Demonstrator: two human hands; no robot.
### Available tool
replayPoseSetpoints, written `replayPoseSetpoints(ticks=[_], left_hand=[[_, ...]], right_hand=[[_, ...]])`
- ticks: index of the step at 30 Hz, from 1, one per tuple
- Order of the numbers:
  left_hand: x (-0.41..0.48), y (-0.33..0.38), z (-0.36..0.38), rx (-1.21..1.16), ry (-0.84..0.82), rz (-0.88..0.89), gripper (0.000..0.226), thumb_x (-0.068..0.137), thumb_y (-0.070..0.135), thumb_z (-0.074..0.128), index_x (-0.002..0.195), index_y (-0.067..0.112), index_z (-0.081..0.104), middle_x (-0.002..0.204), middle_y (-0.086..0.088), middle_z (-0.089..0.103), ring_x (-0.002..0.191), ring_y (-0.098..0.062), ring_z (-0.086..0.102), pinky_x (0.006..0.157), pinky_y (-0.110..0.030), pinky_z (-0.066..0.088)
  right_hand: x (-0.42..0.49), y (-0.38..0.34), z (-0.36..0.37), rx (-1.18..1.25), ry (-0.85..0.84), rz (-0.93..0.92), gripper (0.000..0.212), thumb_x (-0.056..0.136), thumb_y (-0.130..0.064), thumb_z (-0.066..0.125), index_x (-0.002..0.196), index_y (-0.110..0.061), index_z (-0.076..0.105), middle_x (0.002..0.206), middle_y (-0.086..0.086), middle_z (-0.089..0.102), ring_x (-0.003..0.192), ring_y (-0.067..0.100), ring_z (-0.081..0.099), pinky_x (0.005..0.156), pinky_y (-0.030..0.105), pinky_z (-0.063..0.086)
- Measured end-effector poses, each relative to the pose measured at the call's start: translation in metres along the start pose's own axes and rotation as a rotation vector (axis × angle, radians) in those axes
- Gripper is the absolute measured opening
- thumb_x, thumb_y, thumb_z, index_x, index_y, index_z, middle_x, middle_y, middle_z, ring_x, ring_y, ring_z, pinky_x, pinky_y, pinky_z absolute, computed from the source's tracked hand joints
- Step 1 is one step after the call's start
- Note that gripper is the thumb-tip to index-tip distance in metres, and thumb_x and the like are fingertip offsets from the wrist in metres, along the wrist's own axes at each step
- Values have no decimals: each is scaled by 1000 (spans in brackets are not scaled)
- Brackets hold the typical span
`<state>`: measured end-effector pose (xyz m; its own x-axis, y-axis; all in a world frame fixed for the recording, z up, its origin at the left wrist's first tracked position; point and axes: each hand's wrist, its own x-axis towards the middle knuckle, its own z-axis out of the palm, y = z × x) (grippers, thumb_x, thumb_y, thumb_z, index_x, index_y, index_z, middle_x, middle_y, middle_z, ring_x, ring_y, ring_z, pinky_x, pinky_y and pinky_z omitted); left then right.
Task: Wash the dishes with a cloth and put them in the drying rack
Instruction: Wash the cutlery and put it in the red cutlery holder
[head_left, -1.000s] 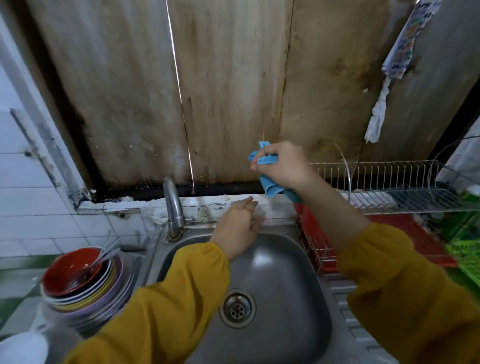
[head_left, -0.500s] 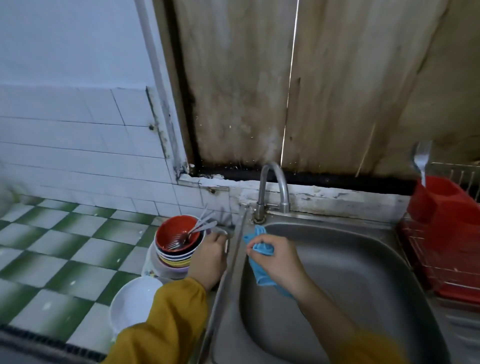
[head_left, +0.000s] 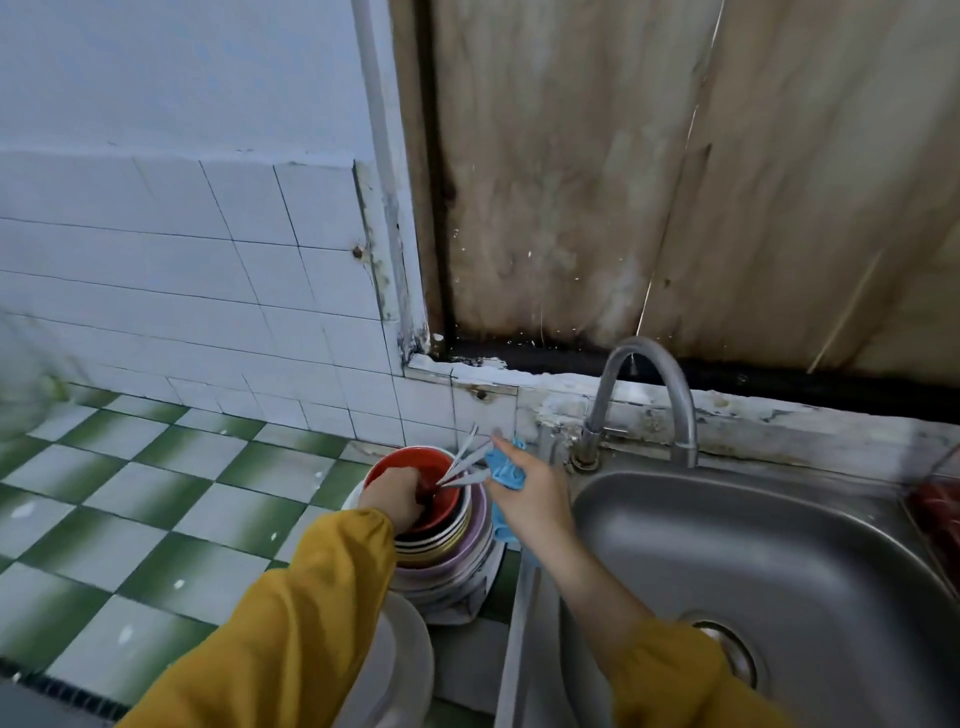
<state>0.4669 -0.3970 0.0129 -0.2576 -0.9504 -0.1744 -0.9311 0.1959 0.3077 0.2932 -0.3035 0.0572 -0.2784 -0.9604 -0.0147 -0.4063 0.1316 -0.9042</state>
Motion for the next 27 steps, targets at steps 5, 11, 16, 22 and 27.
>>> replayPoseSetpoints(ticks=[5,11,16,22,27], left_hand=[[6,-6,3,45,-83,-10,34,94,17,58,128,14,57,118,-8,66,110,-25,60,96,-34,46],[2,-6,2,-76,27,-3,33,96,8,45,124,22,56,111,-4,67,97,-21,61,84,-28,46],[-11,2,-4,-409,285,-149,8,93,13,59,93,21,60,86,-3,68,75,-22,63,70,-35,54],[-43,31,-19,-890,570,-370,16,84,19,75,72,20,65,74,-2,67,77,-27,67,62,-27,49],[-86,77,-7,-1242,479,-476,9,85,21,75,78,15,72,83,-2,67,86,-24,60,77,-33,51]], right_hand=[[2,10,14,52,-28,66,47,91,-17,65,131,-40,57,99,-6,65,75,16,67,65,36,60],[-1,16,14,110,-23,65,40,88,-15,69,124,-33,64,108,-1,68,78,9,66,63,23,55],[-8,14,-3,227,5,66,40,87,-10,70,122,-28,65,99,0,68,69,7,63,51,12,45],[-33,3,-31,313,-50,45,61,88,-3,67,134,-40,49,99,-15,59,71,6,63,53,15,51],[-59,-4,-51,431,-22,73,83,89,-14,69,151,-38,20,115,-11,58,87,8,65,73,29,58]])
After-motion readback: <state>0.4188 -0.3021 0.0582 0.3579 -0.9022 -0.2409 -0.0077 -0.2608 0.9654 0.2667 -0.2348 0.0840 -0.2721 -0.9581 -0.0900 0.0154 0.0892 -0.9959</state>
